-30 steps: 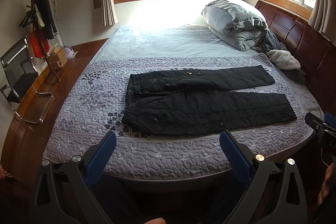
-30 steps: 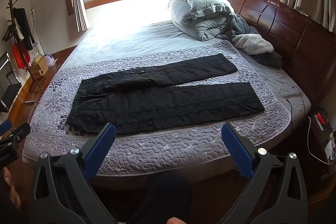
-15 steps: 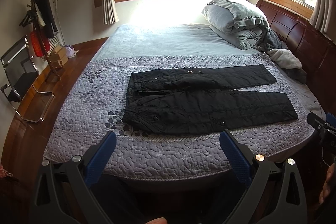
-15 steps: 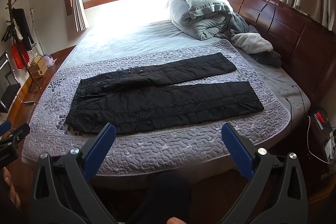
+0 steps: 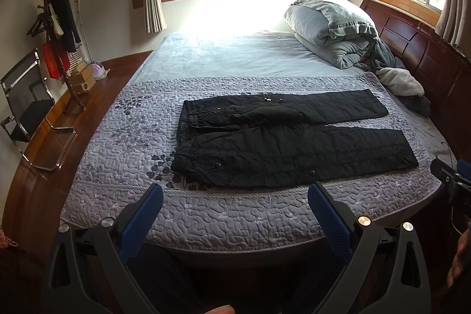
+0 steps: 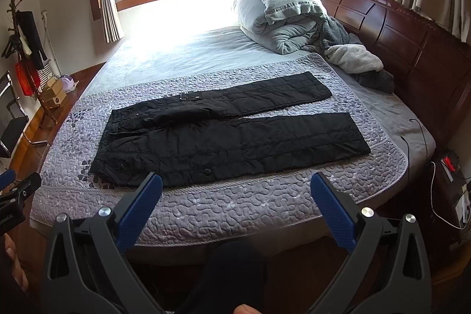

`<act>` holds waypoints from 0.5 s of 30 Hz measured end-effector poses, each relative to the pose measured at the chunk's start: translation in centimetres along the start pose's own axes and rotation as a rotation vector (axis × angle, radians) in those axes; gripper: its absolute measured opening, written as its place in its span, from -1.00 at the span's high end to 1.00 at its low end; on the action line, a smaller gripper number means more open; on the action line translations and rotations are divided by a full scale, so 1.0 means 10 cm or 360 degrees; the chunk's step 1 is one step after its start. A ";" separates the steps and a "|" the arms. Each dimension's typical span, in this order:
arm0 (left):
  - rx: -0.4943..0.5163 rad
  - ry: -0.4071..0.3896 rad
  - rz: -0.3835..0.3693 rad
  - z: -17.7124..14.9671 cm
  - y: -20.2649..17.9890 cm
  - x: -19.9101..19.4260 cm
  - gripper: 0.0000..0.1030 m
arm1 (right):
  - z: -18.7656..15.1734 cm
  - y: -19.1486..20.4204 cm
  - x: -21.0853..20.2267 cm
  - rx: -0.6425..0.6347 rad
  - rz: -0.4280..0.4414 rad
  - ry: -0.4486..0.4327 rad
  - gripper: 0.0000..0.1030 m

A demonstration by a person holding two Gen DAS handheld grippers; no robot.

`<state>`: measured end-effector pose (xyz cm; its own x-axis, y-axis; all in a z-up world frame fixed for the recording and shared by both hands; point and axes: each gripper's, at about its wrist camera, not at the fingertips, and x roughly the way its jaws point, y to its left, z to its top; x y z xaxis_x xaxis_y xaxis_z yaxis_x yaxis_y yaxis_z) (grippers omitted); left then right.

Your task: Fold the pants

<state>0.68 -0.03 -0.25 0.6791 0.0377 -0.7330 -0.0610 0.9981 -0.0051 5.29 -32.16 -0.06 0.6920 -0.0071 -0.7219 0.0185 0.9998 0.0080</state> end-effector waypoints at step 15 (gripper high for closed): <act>0.0004 -0.0005 0.0007 0.02 0.01 0.00 -0.93 | -0.01 0.00 0.01 0.0002 0.0004 0.0001 -0.95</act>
<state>0.82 0.06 -0.15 0.6810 0.0424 -0.7310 -0.0621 0.9981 0.0001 5.25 -32.20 -0.22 0.6915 -0.0045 -0.7224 0.0176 0.9998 0.0106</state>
